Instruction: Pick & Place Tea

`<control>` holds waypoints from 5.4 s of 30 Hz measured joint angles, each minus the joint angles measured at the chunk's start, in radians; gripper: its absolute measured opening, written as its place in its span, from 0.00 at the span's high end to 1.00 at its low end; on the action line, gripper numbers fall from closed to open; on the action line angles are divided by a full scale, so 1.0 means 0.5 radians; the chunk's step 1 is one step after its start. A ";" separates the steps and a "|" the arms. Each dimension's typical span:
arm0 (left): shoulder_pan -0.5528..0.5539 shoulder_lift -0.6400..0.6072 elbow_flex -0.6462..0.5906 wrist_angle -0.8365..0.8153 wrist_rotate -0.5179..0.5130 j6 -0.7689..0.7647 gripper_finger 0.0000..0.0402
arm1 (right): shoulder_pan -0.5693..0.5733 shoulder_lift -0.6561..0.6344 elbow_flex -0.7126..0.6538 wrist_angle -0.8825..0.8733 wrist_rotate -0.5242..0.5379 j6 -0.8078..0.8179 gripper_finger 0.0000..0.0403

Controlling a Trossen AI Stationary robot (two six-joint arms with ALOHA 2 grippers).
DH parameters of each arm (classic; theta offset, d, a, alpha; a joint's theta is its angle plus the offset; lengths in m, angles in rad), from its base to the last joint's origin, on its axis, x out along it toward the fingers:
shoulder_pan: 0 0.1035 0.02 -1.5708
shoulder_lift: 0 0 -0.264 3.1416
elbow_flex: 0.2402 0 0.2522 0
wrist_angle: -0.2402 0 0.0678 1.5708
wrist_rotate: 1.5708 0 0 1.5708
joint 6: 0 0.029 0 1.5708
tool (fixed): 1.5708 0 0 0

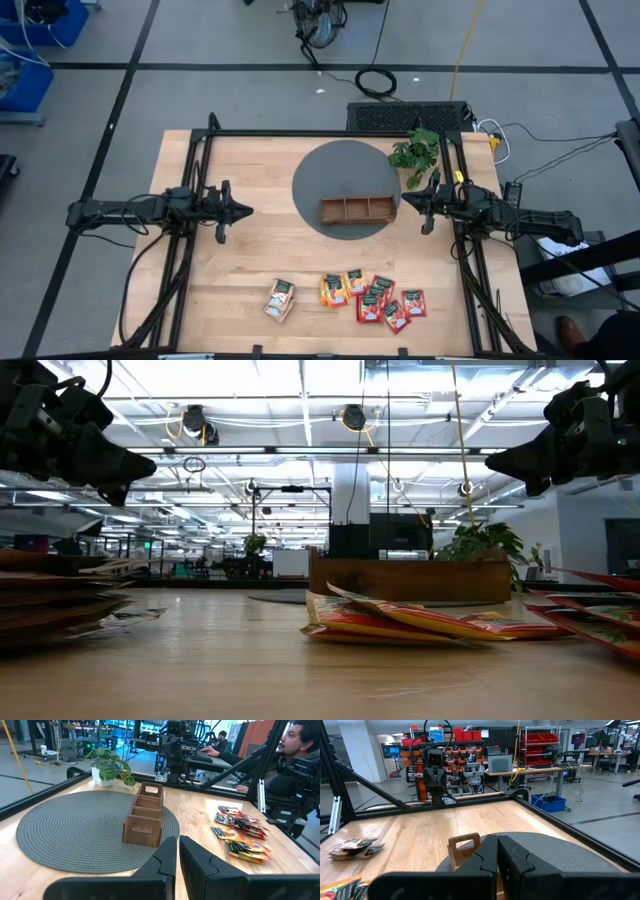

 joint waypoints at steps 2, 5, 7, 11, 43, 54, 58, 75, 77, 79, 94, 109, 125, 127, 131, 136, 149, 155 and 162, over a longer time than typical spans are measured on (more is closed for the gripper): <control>0.000 -0.001 0.000 0.000 0.001 0.000 0.94 | 0.000 0.001 -0.001 0.000 0.000 0.000 1.00; 0.000 0.000 0.000 0.000 0.000 0.000 0.94 | 0.000 0.000 0.000 0.000 0.000 0.000 1.00; 0.000 0.000 0.000 0.000 0.000 0.000 0.94 | 0.000 0.000 0.000 0.000 0.000 0.000 1.00; 0.000 0.000 0.001 0.000 0.000 0.000 0.94 | 0.000 0.001 0.000 0.000 0.000 0.000 1.00; 0.000 -0.001 0.000 0.000 0.000 0.000 0.94 | 0.000 0.000 -0.001 0.000 0.000 0.000 1.00; 0.000 0.000 0.000 0.000 0.000 0.000 0.94 | 0.000 0.001 -0.001 0.000 0.000 0.000 1.00; 0.000 0.000 0.000 0.000 0.001 0.000 0.94 | 0.000 0.000 0.000 0.000 0.000 0.000 1.00; 0.000 0.000 0.000 0.000 0.000 0.000 0.94 | 0.000 0.001 -0.001 0.000 0.000 0.000 1.00; 0.000 -0.001 0.000 0.000 0.001 0.000 0.94 | 0.000 0.000 0.000 0.000 0.000 0.000 1.00; 0.000 0.000 0.001 0.000 0.001 0.000 0.94 | 0.000 0.000 -0.001 0.000 0.000 0.000 1.00; 0.000 0.000 0.000 0.000 0.000 0.000 0.94 | 0.000 0.000 0.000 0.000 0.000 0.000 1.00; 0.000 -0.001 0.001 0.000 0.000 0.000 0.94 | 0.000 0.001 0.000 0.000 0.000 0.000 1.00; 0.000 -0.001 0.000 0.000 0.000 0.000 0.94 | 0.000 0.000 0.000 0.000 0.000 0.000 1.00; 0.000 0.000 0.001 0.000 0.000 0.000 0.94 | 0.000 0.001 0.000 0.000 0.000 0.000 1.00; 0.000 0.000 0.000 0.000 0.000 0.000 0.94 | 0.000 0.001 0.000 0.000 0.000 0.000 1.00; 0.000 -0.001 0.000 0.000 0.001 0.000 0.94 | 0.000 0.000 -0.001 0.000 0.000 0.000 1.00; 0.000 0.000 0.000 0.000 0.000 0.000 0.94 | 0.000 0.000 0.000 0.000 0.000 0.000 1.00; 0.000 -0.001 0.000 0.000 0.000 0.000 0.94 | 0.000 0.001 -0.001 0.000 0.000 0.000 1.00; 0.000 0.000 0.000 0.000 0.001 0.000 0.94 | 0.000 0.001 0.000 0.000 0.000 -0.108 1.00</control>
